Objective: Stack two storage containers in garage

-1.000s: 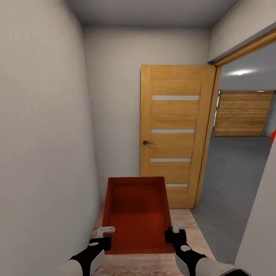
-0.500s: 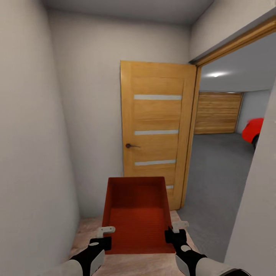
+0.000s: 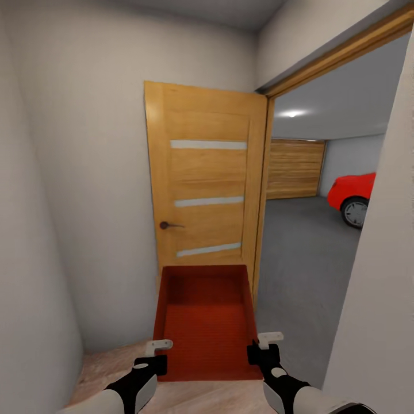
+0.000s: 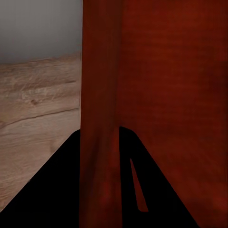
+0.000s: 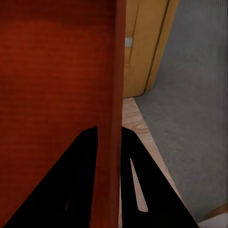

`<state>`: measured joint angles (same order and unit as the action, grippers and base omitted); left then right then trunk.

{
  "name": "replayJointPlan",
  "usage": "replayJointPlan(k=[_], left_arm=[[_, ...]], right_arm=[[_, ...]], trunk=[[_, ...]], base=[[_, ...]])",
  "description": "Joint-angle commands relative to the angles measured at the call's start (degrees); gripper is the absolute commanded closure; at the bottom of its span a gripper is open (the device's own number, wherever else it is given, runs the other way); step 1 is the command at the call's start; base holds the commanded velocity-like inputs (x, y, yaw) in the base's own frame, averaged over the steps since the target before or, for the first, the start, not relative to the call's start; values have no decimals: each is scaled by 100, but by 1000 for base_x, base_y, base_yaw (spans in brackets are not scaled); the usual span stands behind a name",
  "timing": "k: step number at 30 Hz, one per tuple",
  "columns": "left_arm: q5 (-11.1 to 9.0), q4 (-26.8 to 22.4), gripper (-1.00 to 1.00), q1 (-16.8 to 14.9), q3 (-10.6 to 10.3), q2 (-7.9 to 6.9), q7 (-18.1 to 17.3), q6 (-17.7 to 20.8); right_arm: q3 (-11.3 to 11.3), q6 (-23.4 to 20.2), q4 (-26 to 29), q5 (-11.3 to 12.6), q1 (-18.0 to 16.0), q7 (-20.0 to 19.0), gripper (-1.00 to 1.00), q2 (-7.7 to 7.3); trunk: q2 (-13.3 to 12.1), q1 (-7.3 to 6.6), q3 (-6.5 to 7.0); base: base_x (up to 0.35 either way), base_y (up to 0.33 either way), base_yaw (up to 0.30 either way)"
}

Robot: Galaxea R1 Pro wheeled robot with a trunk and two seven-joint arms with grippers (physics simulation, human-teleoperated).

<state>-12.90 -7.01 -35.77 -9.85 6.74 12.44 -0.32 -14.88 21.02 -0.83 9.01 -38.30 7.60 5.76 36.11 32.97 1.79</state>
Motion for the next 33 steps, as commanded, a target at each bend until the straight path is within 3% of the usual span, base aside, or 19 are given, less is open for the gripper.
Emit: replayJointPlan(k=[1, 13, 33], left_arm=[[6, -36, 100, 0, 11, -41, -244, 8], [-2, -33, 100, 0, 18, -34, -227, 7], [-2, -37, 100, 0, 18, -34, -225, 6]], right_arm=[[223, -10, -14, -57, -2, -13, 100, 4], [223, -10, -14, -57, -2, -13, 100, -1], [223, -10, -14, -57, -2, -13, 100, -2]], trunk=[[3, 5, -1], [3, 5, -1], [3, 5, -1]], base=[[308, 101, -284], [179, 252, -284], [3, 9, -284]])
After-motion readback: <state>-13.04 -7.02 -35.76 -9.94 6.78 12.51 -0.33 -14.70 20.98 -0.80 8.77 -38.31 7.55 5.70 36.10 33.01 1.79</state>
